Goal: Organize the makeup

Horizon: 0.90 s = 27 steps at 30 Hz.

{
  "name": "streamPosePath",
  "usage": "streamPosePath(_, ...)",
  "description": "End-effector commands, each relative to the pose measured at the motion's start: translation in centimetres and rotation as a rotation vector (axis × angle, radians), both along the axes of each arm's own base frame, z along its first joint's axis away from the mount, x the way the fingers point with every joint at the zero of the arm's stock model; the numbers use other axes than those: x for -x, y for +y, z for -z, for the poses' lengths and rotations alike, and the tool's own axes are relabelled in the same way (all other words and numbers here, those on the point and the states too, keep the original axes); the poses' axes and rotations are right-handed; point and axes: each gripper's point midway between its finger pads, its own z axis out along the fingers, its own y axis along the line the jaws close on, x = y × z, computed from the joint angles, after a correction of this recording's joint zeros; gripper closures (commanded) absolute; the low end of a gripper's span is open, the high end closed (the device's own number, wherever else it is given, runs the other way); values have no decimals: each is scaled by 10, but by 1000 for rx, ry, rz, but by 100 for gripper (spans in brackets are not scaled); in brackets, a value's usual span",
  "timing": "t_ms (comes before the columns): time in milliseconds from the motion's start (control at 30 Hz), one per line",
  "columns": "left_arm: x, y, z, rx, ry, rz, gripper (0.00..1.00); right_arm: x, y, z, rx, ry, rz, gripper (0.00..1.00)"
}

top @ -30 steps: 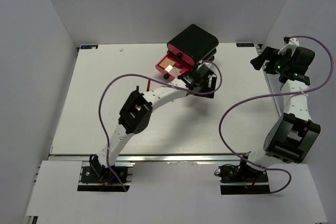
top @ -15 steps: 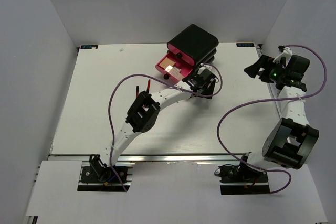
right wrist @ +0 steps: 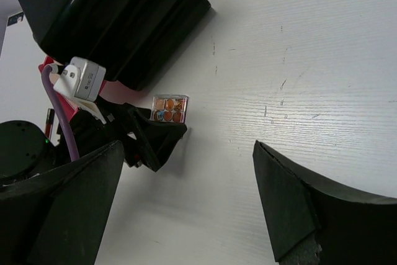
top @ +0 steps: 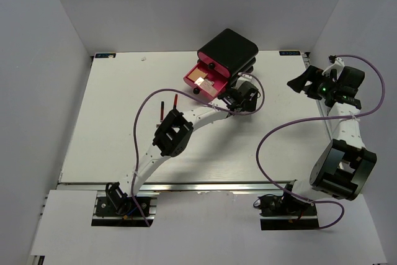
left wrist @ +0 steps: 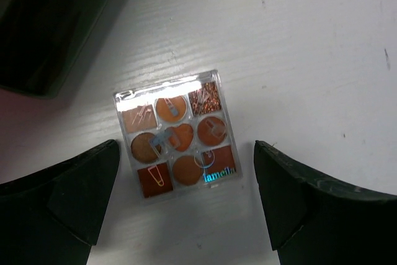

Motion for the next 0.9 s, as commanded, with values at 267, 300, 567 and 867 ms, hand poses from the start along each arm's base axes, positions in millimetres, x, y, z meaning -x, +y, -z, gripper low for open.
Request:
streamPosePath(267,5,7,48,-24,53,-133,2,-7,0,-19,-15,-62,4,11)
streamPosePath(300,8,10,53,-43,60,-134,2,-8,0,-19,-18,-60,7,11)
streamPosePath(567,26,37,78,-211,59,-114,17,-11,0,-21,-39,-60,15,11)
streamPosePath(867,46,49,91,-306,64,-34,27,-12,1,-21,-58,-59,13,11)
